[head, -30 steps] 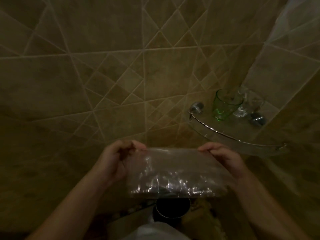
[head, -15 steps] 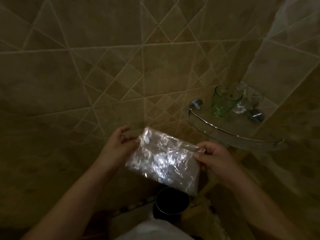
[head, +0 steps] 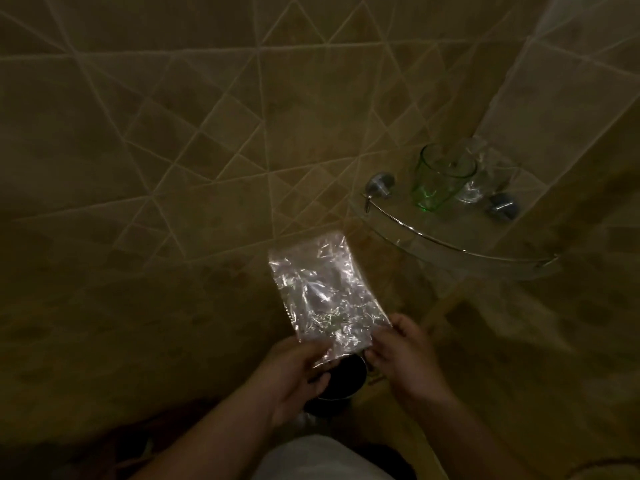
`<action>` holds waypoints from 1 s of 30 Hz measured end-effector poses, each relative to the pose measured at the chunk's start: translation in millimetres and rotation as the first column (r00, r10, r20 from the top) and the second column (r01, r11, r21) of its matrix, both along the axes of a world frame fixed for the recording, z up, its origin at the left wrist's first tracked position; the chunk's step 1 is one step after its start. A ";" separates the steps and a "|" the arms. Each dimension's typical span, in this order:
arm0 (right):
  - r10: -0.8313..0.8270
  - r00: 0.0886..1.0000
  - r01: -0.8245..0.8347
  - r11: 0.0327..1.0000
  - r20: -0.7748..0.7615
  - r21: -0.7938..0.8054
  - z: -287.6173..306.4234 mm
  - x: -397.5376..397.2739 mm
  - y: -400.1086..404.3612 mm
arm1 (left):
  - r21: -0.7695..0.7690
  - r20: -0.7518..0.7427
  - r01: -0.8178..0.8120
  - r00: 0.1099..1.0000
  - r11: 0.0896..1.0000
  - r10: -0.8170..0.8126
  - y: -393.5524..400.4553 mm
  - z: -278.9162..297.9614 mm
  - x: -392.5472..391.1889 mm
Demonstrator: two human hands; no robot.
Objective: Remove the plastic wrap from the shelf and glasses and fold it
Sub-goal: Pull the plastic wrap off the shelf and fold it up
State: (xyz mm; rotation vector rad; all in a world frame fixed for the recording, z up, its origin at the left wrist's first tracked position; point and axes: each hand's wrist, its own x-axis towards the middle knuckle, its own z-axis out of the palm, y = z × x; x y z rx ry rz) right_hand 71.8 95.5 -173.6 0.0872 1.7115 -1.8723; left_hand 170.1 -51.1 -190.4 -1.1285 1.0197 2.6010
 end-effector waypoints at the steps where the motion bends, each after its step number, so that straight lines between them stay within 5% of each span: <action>1: -0.003 1.000 0.002 0.999 0.030 0.044 -1.9 -0.6 2.4 | -0.063 0.010 -0.010 1.000 0.998 0.011 0.0 -2.1 -0.4; 4: 0.075 0.992 -0.093 0.980 0.105 0.174 -7.1 -5.7 12.6 | -0.189 0.044 0.005 0.999 0.982 0.004 1.2 -7.8 -3.0; 7: 0.115 0.990 -0.133 0.953 0.083 0.273 -18.0 -9.0 24.8 | -0.158 0.070 -0.010 0.997 0.987 0.021 7.0 -14.2 -5.0; 10: 0.077 0.993 -0.099 0.956 0.091 0.276 -30.0 -11.8 34.4 | -0.083 0.125 -0.018 0.992 0.996 0.029 20.7 -21.6 -5.1; 17: 0.187 0.963 -0.241 0.920 0.194 0.309 -77.3 -28.3 62.3 | -0.188 0.185 -0.141 0.967 0.972 0.176 61.7 -71.0 -11.6; 21: 0.233 0.939 -0.312 0.887 0.253 0.340 -136.8 -35.6 74.2 | -0.080 0.220 -0.229 0.945 0.970 0.242 85.3 -121.7 -8.1; 30: 0.114 0.891 -0.299 0.875 0.439 0.380 -319.9 -28.7 78.0 | -0.147 0.421 -0.183 0.878 0.972 0.229 102.4 -291.3 -3.4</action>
